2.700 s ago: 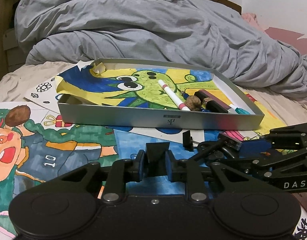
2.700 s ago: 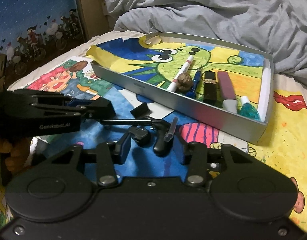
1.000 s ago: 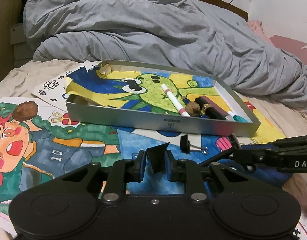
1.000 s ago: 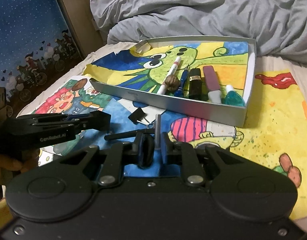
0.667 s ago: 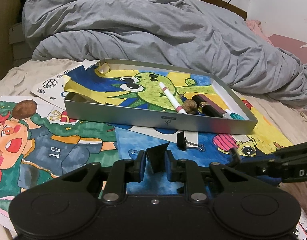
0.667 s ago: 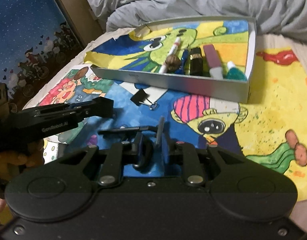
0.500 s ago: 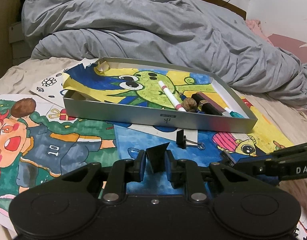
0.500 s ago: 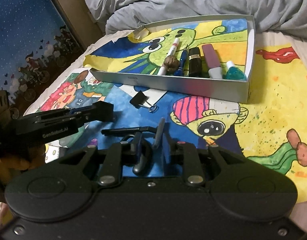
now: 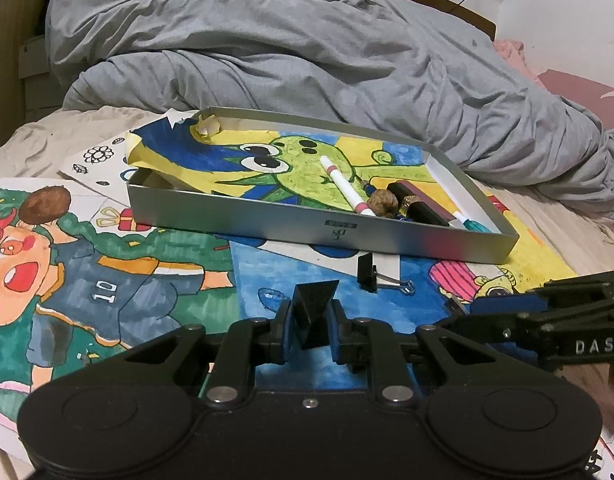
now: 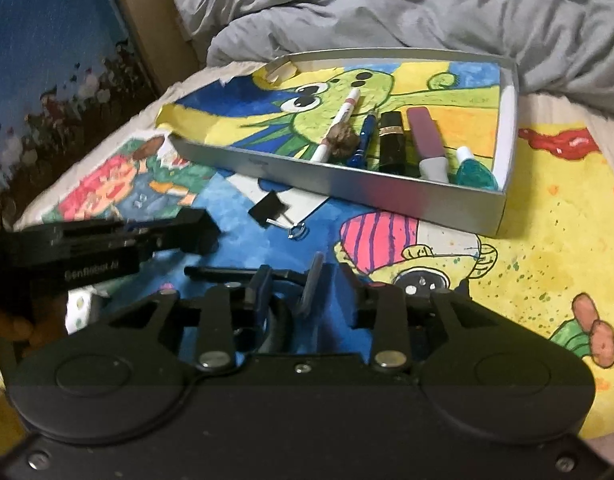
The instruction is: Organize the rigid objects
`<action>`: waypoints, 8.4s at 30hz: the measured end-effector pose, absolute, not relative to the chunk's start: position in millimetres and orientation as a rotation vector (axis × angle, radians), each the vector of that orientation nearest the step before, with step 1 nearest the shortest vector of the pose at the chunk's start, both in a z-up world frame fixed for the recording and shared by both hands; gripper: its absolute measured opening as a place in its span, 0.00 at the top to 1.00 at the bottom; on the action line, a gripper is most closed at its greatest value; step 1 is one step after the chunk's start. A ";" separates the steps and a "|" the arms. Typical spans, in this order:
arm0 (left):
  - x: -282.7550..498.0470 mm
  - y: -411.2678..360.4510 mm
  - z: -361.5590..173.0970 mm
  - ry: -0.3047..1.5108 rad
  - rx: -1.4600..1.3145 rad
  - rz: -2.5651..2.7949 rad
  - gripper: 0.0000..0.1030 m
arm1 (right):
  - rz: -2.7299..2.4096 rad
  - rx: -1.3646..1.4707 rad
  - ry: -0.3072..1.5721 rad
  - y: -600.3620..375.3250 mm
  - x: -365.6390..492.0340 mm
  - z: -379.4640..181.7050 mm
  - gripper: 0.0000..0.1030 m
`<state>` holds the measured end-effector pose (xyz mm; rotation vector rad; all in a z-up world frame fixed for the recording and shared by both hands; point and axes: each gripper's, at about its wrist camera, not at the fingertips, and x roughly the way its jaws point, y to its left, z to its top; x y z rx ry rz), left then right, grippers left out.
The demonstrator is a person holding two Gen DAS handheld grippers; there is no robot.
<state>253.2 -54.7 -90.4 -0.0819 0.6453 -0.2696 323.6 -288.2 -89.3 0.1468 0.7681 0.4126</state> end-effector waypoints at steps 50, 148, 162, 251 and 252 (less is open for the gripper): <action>281.3 -86.0 -17.6 0.435 -0.133 -0.213 0.83 | 0.220 0.203 0.304 -338.3 300.1 -6.0 0.98; 82.1 -24.2 -26.3 0.460 -0.012 -0.088 0.01 | 0.050 0.078 0.445 -253.8 127.7 -35.9 0.00; 96.9 -17.0 -31.5 0.471 -0.028 -0.064 0.01 | 0.056 0.063 0.492 -249.0 139.1 -38.7 0.00; 299.7 -110.4 -93.8 0.677 0.075 -0.434 0.86 | 0.319 -0.154 0.686 -231.8 265.4 -85.3 0.63; 298.9 -110.4 -93.6 0.677 0.077 -0.435 0.86 | 0.319 -0.155 0.685 -231.6 264.9 -85.0 0.63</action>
